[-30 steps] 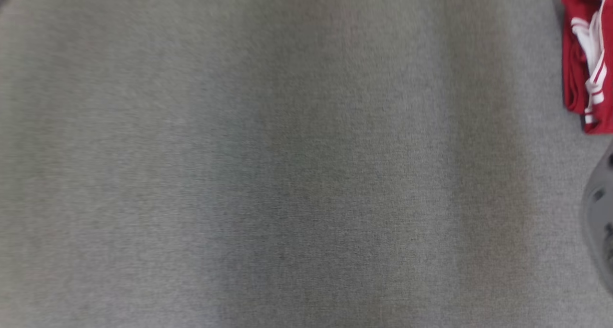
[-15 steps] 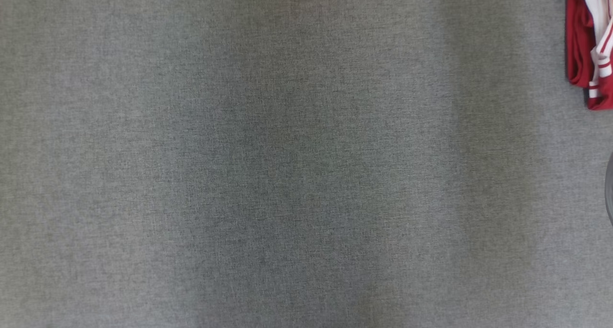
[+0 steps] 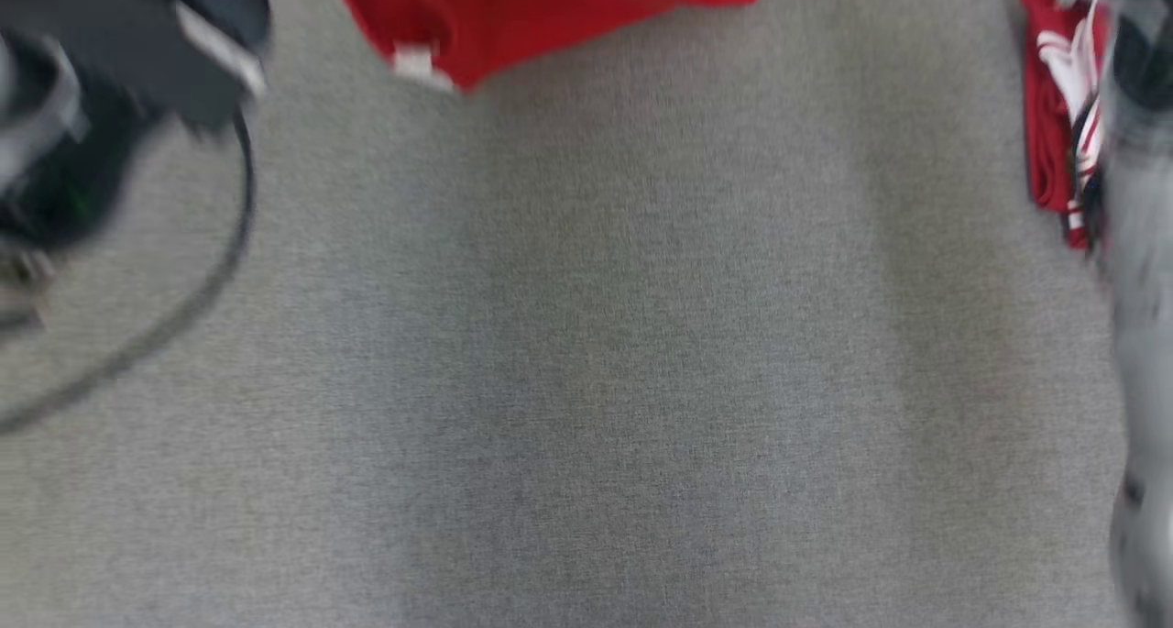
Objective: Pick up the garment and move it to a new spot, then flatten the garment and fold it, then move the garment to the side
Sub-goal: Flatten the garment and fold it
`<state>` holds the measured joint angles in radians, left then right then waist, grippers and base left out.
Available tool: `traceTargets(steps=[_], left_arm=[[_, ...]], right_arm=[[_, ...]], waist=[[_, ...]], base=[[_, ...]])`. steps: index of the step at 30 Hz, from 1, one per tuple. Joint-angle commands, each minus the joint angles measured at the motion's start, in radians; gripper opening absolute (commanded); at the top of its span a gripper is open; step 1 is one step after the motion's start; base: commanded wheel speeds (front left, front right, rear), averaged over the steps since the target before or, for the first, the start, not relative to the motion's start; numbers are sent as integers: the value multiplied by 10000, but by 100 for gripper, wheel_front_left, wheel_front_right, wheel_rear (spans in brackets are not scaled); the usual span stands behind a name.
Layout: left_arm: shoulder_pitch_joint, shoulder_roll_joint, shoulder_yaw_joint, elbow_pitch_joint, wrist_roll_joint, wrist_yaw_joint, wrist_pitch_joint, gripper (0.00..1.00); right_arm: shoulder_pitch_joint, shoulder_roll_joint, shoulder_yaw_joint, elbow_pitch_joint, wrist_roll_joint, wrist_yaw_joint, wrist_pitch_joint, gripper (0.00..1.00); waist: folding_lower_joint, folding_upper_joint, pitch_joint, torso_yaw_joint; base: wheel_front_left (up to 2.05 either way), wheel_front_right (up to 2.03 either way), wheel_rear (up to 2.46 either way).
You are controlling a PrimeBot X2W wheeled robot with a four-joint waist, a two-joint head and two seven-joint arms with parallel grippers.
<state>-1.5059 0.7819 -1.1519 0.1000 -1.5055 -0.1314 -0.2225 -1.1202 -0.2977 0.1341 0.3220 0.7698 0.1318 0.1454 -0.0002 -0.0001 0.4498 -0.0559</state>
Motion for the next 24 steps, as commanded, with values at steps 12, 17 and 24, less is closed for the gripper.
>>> traceTargets(steps=[12, 17, 24], left_arm=[[4787, -406, 705, -1473, 137, 19, -424, 0], [7432, -1208, 1193, -1393, 963, 19, -429, 0], [9670, -1803, 742, -845, 2556, 18, -431, 0]], right_arm=[[6689, 21, -1552, -3603, 801, -27, 871, 0], [9004, 258, -1884, -4598, 867, -27, 1323, 0], [11062, 254, -1989, -4959, 780, -27, 1866, 0]], waist=[[2, 1, -1878, 434], [2, 1, -2429, 576], [2, 1, -2957, 674]], base=[[0, 0, 0], [0, 0, 0], [0, 0, 0]])
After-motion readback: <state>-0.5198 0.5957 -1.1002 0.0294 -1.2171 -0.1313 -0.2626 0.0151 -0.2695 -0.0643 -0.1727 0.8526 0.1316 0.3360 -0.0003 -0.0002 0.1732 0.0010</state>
